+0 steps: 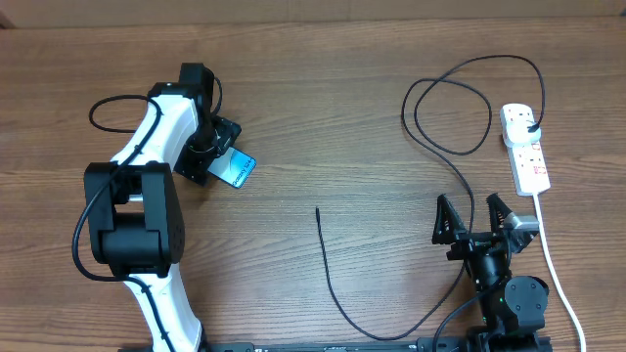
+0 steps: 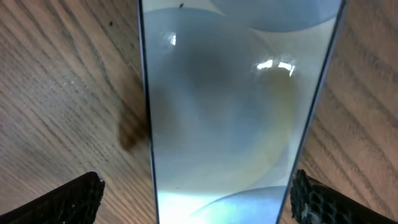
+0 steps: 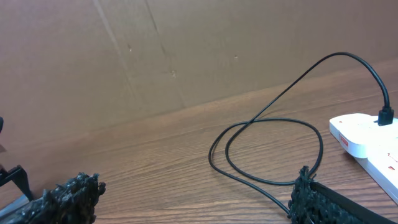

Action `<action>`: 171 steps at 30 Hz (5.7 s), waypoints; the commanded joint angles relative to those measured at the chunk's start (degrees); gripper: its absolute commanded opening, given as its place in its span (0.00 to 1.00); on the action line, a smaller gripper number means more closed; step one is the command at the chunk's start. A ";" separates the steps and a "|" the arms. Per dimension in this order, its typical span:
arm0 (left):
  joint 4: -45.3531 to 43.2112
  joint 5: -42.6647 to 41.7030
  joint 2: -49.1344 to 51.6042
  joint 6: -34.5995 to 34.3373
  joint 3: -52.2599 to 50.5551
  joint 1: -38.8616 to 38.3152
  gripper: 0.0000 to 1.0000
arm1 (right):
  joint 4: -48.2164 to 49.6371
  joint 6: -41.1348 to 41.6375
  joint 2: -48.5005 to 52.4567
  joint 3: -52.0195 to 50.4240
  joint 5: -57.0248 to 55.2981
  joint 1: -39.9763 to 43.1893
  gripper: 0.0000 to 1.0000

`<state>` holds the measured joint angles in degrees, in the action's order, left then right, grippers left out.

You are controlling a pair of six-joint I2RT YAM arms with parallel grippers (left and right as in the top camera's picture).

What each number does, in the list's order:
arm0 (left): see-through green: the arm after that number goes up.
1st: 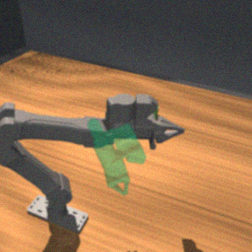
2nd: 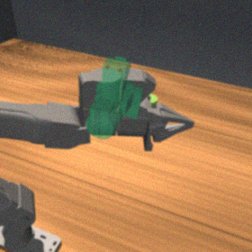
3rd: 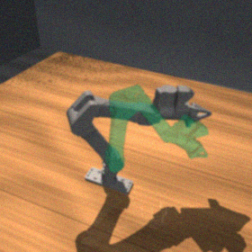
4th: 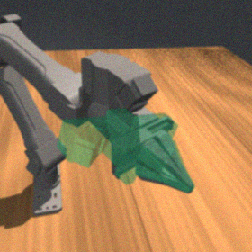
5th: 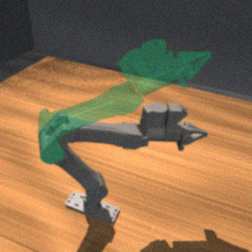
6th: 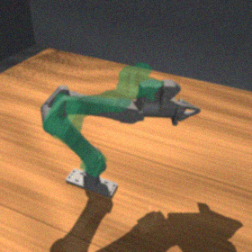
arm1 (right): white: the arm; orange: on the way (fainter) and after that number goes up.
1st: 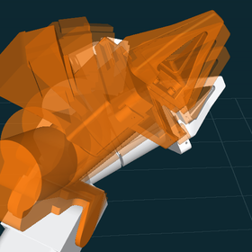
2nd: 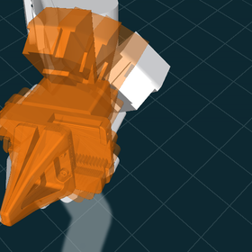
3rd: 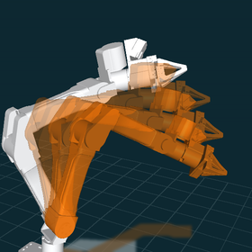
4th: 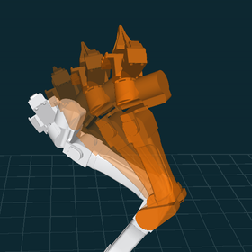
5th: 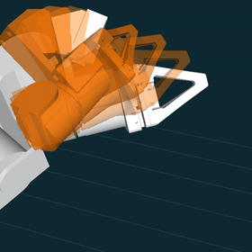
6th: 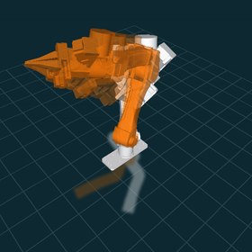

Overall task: Plug charger to phone and switch on socket
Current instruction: 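Close the left gripper on the phone's sides and hold it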

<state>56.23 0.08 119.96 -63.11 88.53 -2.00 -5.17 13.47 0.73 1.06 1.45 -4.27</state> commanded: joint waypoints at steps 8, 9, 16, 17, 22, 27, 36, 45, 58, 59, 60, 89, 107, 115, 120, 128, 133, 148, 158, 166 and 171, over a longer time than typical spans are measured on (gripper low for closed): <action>-3.54 0.35 0.68 -2.12 -3.17 0.11 1.00 | 0.33 0.04 -0.57 -0.61 -0.55 -0.22 1.00; -3.93 0.35 0.68 -2.12 -3.41 0.11 0.99 | 0.33 0.04 -0.57 -0.61 -0.52 -0.22 1.00; -4.28 0.52 0.68 -2.78 -3.65 0.20 1.00 | 0.33 0.04 -0.57 -0.61 -0.52 -0.22 1.00; -4.28 0.57 0.68 -2.78 -3.67 0.22 0.99 | 0.33 0.04 -0.57 -0.61 -0.55 -0.22 1.00; -4.96 1.16 0.68 -4.09 -3.69 0.22 0.99 | 0.33 0.04 -0.57 -0.61 -0.55 -0.22 1.00; -5.95 0.90 0.68 -5.29 -3.69 0.22 1.00 | 0.33 0.04 -0.57 -0.61 -0.55 -0.22 1.00; -5.95 0.96 0.68 -5.38 -3.69 0.20 1.00 | 0.33 0.04 -0.57 -0.61 -0.55 -0.22 1.00; -5.53 1.44 0.68 -6.32 -3.72 0.22 1.00 | 0.33 0.04 -0.57 -0.61 -0.55 -0.22 1.00; -5.49 2.01 0.68 -7.23 -4.44 0.22 1.00 | 0.33 0.04 -0.57 -0.61 -0.55 -0.22 1.00; -5.46 2.05 0.68 -7.76 -4.57 0.22 1.00 | 0.33 0.04 -0.57 -0.61 -0.55 -0.22 1.00; -5.57 2.03 0.68 -8.15 -4.76 0.22 0.99 | 0.33 0.04 -0.57 -0.61 -0.55 -0.22 1.00; -5.29 2.32 0.68 -9.31 -5.25 0.20 1.00 | 0.33 0.04 -0.57 -0.61 -0.52 -0.22 1.00; -5.31 1.40 0.68 -9.33 -6.43 0.22 1.00 | 0.33 0.04 -0.57 -0.61 -0.55 -0.22 1.00; -5.35 0.26 0.68 -9.38 -6.54 0.22 1.00 | 0.33 0.04 -0.57 -0.61 -0.55 -0.22 1.00; -5.49 -0.35 0.68 -10.62 -6.54 0.22 1.00 | 0.33 0.04 -0.57 -0.61 -0.55 -0.22 1.00; -5.60 -0.79 0.68 -10.60 -6.54 0.22 0.99 | 0.33 0.04 -0.57 -0.61 -0.52 -0.22 1.00; -5.57 -1.01 0.68 -10.60 -6.54 0.22 1.00 | 0.33 0.04 -0.57 -0.61 -0.55 -0.22 1.00; -5.53 -1.03 0.68 -10.60 -6.54 0.22 1.00 | 0.33 0.04 -0.57 -0.61 -0.52 -0.22 1.00; -5.57 -1.14 0.68 -10.60 -6.54 0.22 0.94 | 0.33 0.04 -0.57 -0.61 -0.52 -0.22 1.00; -5.57 -1.14 0.68 -10.60 -6.54 0.22 0.93 | 0.33 0.04 -0.57 -0.61 -0.55 -0.22 1.00; -5.60 -1.14 0.68 -10.60 -6.54 0.22 0.91 | 0.33 0.04 -0.57 -0.61 -0.55 -0.22 1.00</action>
<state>51.00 0.86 119.92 -72.51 83.70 -1.85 -5.17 13.50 0.73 1.06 1.45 -4.27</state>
